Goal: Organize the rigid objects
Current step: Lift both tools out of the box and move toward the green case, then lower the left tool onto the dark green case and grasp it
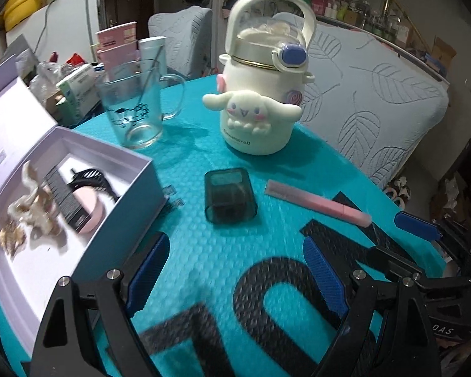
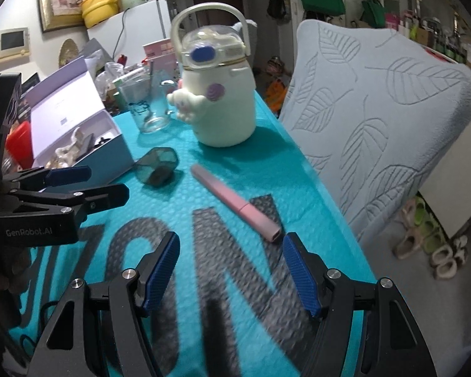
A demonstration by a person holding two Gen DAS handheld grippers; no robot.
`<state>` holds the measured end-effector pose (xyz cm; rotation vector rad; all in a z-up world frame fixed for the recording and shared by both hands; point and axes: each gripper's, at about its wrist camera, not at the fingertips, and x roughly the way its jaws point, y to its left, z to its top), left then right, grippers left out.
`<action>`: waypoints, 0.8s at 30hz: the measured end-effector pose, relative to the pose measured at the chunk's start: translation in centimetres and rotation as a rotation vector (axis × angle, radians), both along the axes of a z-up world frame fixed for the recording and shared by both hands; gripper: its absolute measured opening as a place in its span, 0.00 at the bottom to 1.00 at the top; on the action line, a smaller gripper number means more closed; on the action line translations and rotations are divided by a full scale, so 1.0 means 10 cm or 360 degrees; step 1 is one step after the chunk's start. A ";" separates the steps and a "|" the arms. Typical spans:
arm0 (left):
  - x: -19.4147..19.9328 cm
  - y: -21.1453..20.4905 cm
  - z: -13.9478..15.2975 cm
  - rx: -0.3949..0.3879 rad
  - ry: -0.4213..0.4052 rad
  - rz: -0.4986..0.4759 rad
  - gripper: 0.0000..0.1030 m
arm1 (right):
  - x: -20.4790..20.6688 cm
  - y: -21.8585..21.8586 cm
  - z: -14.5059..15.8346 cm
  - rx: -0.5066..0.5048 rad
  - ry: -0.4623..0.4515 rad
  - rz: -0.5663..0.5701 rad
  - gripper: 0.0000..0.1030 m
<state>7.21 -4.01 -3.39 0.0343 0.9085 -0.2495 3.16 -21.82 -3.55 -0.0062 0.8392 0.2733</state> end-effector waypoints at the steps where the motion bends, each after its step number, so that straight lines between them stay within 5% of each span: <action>1: 0.05 -0.02 -0.02 0.0002 0.0011 -0.0007 0.85 | 0.06 -0.01 -0.02 0.0000 0.0005 -0.0002 0.67; 24: 0.77 -0.12 -0.37 -0.0086 0.0201 -0.0083 0.83 | 0.73 0.11 -0.28 -0.0020 0.0138 0.0106 0.66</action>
